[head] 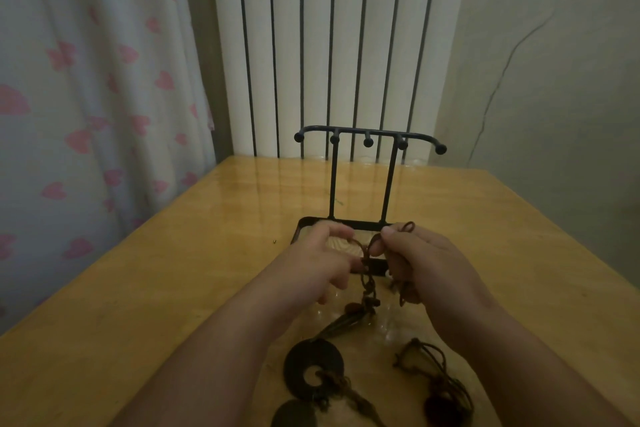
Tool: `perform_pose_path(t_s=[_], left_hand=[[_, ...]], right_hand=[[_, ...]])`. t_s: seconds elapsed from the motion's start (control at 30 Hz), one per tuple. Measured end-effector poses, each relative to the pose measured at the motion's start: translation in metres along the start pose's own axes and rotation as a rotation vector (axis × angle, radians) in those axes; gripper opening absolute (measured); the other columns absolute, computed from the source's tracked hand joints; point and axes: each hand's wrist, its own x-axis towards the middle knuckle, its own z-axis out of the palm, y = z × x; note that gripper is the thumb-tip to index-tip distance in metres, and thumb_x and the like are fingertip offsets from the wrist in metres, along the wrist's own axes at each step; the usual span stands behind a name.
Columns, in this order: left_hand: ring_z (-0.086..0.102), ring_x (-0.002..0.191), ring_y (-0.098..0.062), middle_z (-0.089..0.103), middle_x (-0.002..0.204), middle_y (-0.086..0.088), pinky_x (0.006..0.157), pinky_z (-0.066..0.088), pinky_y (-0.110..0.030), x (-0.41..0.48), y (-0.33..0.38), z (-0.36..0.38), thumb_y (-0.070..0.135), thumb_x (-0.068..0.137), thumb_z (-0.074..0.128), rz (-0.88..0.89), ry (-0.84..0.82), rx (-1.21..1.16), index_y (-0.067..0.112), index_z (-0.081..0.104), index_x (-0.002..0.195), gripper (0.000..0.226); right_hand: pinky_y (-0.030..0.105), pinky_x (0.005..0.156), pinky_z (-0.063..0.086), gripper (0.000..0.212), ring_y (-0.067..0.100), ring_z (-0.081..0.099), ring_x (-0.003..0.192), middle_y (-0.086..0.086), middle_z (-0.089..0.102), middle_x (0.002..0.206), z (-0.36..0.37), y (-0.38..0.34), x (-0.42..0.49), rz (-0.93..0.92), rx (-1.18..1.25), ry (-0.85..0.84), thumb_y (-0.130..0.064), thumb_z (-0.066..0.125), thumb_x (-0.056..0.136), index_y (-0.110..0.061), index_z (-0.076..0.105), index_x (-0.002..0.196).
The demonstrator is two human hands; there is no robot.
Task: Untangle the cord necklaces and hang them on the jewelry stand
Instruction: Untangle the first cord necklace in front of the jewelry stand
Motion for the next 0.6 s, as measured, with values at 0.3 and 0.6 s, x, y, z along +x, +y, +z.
perform_pose_path(t_s=[0.3,0.6], left_hand=[[0.067,0.102,-0.009,0.076,0.094,0.008,0.106,0.042,-0.045,-0.0046,-0.0049,-0.0045,0.017,0.088,0.071,0.101,-0.013,0.059,0.042,0.051,0.12,0.045],[0.069,0.076,-0.019,0.067,0.078,-0.001,0.079,0.057,-0.035,-0.0052,-0.0055,-0.0054,-0.003,0.089,0.058,0.089,-0.034,-0.194,0.016,0.065,0.108,0.028]], right_hand=[[0.038,0.073,0.05,0.032,0.018,0.06,0.082,0.001,0.067,0.082,-0.0019,0.0017,0.0009,-0.042,0.007,0.089,-0.037,0.053,0.096,-0.019,0.07,0.077],[0.038,0.074,0.05,0.025,0.019,0.059,0.079,0.002,0.066,0.076,-0.0034,0.0034,0.0007,-0.131,0.048,0.233,-0.025,0.055,0.096,-0.012,0.07,0.08]])
